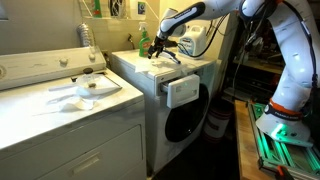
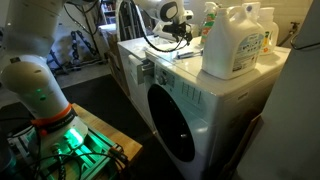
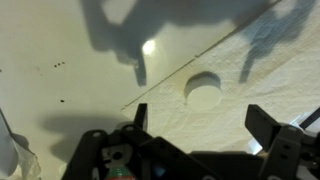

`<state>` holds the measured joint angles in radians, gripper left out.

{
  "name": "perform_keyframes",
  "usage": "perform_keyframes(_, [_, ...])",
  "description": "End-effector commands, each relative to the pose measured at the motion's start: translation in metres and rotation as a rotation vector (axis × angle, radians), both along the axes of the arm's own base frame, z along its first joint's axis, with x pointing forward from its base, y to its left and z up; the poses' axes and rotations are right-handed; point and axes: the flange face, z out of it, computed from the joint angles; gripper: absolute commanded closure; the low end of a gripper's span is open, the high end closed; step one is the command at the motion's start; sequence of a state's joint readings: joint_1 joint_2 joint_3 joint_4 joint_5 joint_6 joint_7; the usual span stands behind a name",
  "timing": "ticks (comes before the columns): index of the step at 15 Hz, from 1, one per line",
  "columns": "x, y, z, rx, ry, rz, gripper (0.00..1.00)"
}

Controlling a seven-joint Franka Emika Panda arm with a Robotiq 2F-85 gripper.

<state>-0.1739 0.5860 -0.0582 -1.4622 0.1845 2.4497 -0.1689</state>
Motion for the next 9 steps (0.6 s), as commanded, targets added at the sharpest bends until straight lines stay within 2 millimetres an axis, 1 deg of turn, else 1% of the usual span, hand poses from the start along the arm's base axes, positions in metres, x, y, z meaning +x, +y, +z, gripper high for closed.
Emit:
perform_keyframes(1, [0.012, -0.001, -0.006, -0.008, 0.046, -0.001, 0.00])
perform_keyframes(6, [0.018, 0.007, -0.008, -0.018, 0.084, -0.002, 0.00])
perform_keyframes(8, [0.020, 0.011, -0.009, -0.025, 0.097, -0.003, 0.08])
perform_keyframes(9, [0.021, 0.012, -0.010, -0.029, 0.102, -0.005, 0.13])
